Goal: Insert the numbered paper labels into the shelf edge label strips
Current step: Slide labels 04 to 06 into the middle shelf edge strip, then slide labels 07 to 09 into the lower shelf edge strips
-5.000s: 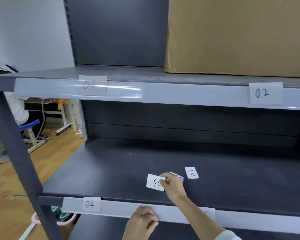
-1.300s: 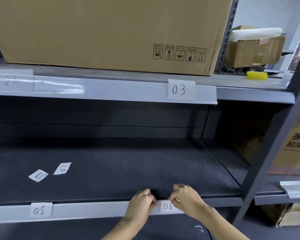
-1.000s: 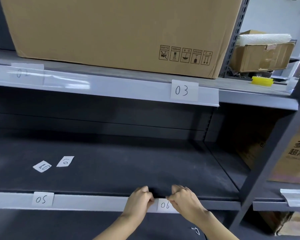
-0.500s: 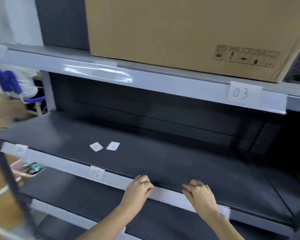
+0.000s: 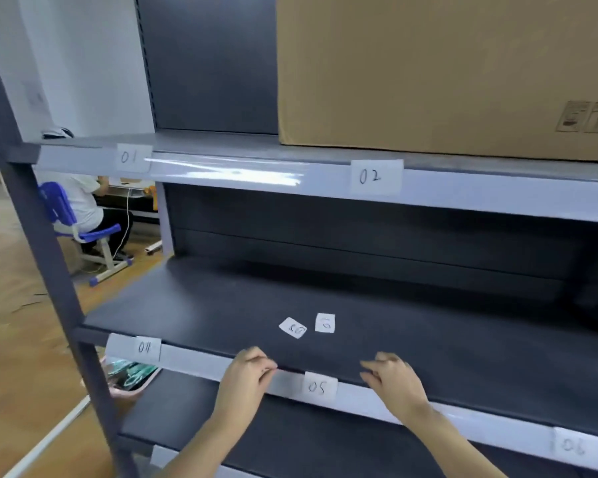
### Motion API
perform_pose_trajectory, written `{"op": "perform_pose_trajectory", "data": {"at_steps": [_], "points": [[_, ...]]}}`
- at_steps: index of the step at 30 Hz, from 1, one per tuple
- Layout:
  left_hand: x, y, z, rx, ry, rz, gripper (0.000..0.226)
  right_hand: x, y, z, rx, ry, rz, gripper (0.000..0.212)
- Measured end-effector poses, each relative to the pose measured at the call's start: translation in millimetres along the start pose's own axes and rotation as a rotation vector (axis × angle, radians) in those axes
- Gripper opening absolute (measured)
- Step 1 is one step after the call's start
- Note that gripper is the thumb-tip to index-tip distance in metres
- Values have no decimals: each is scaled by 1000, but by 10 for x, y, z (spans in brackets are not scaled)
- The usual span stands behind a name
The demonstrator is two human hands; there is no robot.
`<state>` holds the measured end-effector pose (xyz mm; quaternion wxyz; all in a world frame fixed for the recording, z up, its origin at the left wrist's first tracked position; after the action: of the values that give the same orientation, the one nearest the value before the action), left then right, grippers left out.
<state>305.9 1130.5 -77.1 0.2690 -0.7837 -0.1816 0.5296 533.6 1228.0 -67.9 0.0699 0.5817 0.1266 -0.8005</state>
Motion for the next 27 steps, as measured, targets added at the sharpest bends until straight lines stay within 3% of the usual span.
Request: {"op": "perform_pose_trajectory", "data": {"at_steps": [5, 10, 18, 20, 22, 27], "points": [[169, -219, 274, -17, 57, 48, 27, 26, -291, 221, 16, 11, 73, 33], [315, -557, 510, -53, 58, 79, 8, 79, -836, 373, 27, 24, 116, 36], [616, -1181, 984, -121, 177, 388, 46, 295, -1585, 469, 44, 99, 344, 59], [691, -1232, 1025, -84, 134, 527, 53, 336, -1674, 430, 52, 102, 388, 47], [747, -1289, 1061, -30, 97, 607, 53, 353, -1707, 443, 17, 106, 374, 18], [828, -1359, 1103, 90, 142, 636, 42, 332, -1719, 524, 4, 82, 308, 28]]}}
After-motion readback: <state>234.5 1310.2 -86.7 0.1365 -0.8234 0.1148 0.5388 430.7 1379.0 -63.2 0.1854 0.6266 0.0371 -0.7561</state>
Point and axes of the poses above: each hand's wrist, its own y-axis away from the middle knuckle, its own x-axis out of the palm, z = x × y, the point moved 3 cm from there along -y, towards the middle knuckle, and after that the axes turned 14 degrees about x, right-handed, at the moved point
